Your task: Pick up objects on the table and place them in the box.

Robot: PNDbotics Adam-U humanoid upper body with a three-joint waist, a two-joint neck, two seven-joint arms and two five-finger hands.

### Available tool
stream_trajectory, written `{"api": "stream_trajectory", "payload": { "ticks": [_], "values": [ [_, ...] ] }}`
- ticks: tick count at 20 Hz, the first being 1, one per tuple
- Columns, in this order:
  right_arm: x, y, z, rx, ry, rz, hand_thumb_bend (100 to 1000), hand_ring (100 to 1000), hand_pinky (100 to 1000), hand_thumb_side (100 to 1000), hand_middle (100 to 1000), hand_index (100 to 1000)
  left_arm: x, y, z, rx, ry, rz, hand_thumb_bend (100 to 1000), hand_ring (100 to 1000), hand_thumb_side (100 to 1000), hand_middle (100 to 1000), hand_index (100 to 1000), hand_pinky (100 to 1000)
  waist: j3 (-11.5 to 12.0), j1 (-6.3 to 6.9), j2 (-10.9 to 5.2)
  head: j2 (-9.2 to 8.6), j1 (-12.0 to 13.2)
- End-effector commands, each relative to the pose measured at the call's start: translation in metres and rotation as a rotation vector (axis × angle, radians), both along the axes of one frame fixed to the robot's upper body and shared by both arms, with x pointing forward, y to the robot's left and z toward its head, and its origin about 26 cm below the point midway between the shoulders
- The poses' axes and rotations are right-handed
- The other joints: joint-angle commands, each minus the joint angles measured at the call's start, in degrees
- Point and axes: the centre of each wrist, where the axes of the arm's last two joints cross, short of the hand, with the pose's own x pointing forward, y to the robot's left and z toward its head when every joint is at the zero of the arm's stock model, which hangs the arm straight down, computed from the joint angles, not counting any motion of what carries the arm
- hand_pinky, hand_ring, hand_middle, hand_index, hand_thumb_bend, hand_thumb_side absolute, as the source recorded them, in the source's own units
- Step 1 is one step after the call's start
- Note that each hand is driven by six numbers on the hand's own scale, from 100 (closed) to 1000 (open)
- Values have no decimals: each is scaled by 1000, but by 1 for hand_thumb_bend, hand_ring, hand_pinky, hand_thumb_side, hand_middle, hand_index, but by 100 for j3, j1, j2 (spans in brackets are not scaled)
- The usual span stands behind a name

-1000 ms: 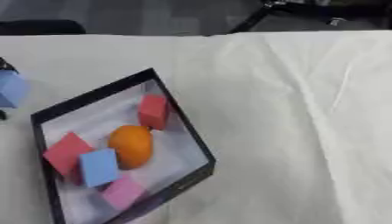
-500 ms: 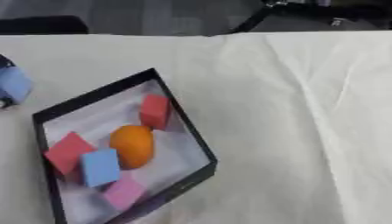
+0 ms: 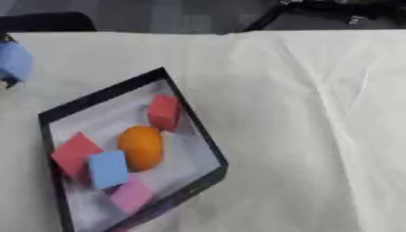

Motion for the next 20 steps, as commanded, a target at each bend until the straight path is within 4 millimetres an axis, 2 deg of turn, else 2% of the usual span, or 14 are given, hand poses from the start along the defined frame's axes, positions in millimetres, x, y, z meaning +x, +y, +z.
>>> {"api": "stream_trajectory", "payload": {
  "ticks": [1,6,10,16,20],
  "values": [
    [-3,-5,8,-29,-23,-15,100,762,867,578,736,799,-30,-18,45,7,-87,-98,100,672,100,569,658,711,80,50,-312,120,-143],
    [-2,-5,6,-43,-14,-11,100,763,866,555,737,799,-69,-85,57,-18,-45,-342,100,705,100,593,677,744,287,107,-555,247,-237],
    [-1,-3,5,-51,-5,1,100,763,866,547,737,799,-97,-129,55,-49,16,-496,100,669,100,585,671,737,365,135,-713,357,-355],
    [0,1,4,-54,-3,16,100,763,866,539,737,799,-131,-171,37,-69,137,-629,100,624,100,557,650,728,390,150,-848,516,-655],
    [0,1,4,-52,-6,19,100,763,866,539,737,799,-142,-186,24,-72,252,-664,100,624,100,555,647,745,387,165,-868,555,-641]
  ]
}}
